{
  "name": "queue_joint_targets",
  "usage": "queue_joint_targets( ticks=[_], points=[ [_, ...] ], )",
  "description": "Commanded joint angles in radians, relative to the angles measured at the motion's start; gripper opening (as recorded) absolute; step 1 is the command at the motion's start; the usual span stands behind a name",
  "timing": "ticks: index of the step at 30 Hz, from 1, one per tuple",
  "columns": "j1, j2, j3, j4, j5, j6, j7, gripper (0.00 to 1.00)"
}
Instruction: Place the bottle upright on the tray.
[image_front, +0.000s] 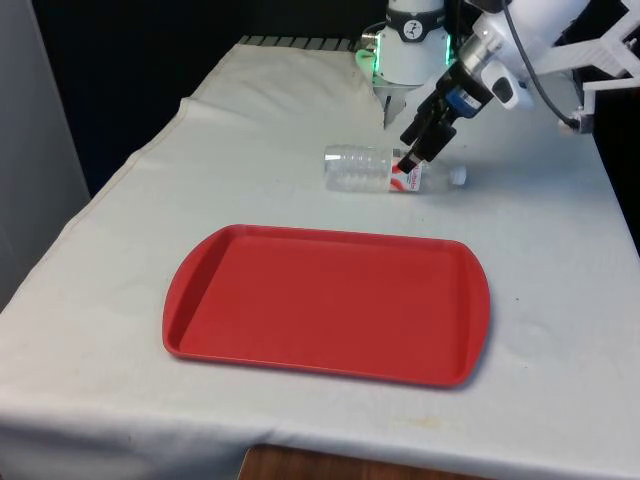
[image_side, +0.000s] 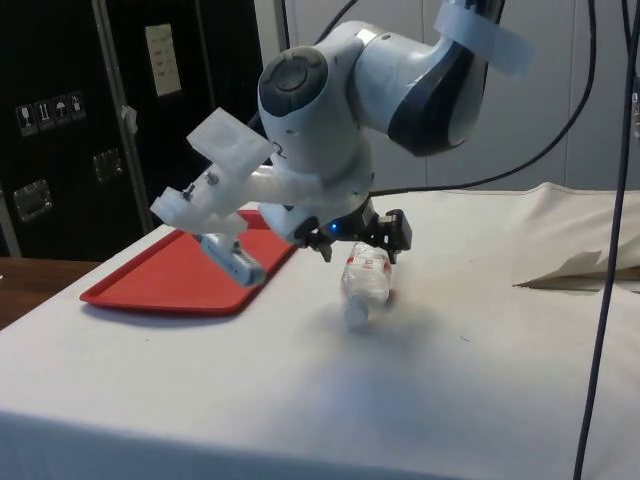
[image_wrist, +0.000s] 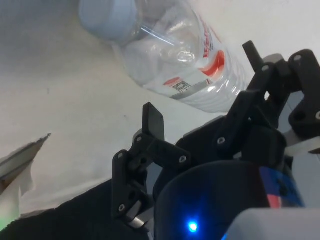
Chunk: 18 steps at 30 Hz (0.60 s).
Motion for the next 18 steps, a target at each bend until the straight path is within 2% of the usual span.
queue_joint_targets(
  ticks=[1,8,9,10,17,18],
  points=[
    [0.005,0.003,-0.001,0.003,-0.009,-0.009,0.011,1.0],
    [0.006,0.008,0.014,0.009,-0.009,-0.044,0.014,1.0],
    [0.001,0.002,0.016,0.003,0.0,-0.038,0.004,1.0],
    [0.007,0.009,0.015,0.01,-0.009,-0.049,0.015,1.0],
    [0.01,0.023,0.034,0.024,-0.013,-0.098,0.029,1.0],
    [0.002,0.018,0.036,0.018,-0.001,-0.087,0.015,1.0]
  ],
)
